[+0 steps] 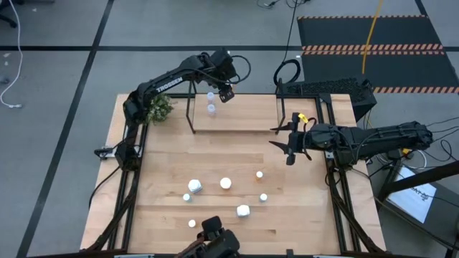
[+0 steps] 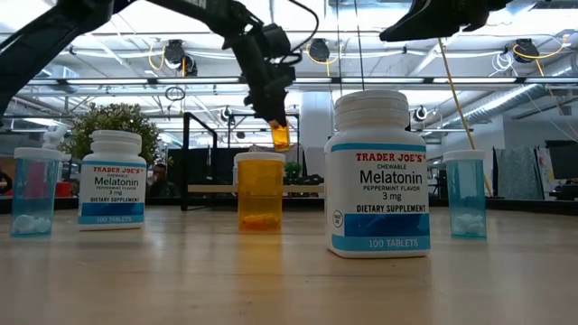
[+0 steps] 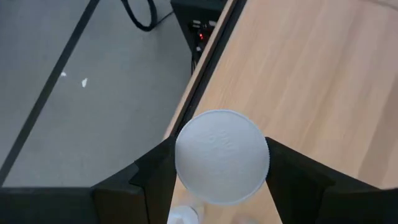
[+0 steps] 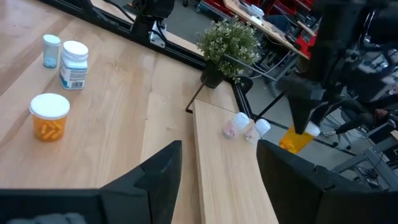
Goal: Pick and place medicine bottles onto shelf by color
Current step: Put the left large orange pill bottle on the shelf
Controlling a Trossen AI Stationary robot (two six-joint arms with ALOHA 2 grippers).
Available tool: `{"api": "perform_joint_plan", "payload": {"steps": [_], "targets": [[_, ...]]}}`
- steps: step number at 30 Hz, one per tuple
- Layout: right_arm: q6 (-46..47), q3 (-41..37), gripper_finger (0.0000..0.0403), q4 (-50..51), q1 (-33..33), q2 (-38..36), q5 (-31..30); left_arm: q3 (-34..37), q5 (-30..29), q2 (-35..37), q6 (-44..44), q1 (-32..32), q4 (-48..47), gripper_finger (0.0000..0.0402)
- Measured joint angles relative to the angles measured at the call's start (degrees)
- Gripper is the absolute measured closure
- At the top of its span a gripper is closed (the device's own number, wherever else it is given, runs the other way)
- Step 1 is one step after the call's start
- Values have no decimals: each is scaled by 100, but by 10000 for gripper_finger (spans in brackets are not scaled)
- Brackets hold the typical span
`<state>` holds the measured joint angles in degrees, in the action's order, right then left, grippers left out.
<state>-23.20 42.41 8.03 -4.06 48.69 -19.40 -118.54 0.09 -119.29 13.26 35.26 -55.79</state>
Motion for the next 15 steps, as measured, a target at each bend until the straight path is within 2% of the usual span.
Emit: {"api": "perform_joint_plan", "payload": {"steps": [15], "targets": [[67, 0, 200, 47, 0, 0, 0, 11, -14, -528, -3, 30, -99, 185]]}}
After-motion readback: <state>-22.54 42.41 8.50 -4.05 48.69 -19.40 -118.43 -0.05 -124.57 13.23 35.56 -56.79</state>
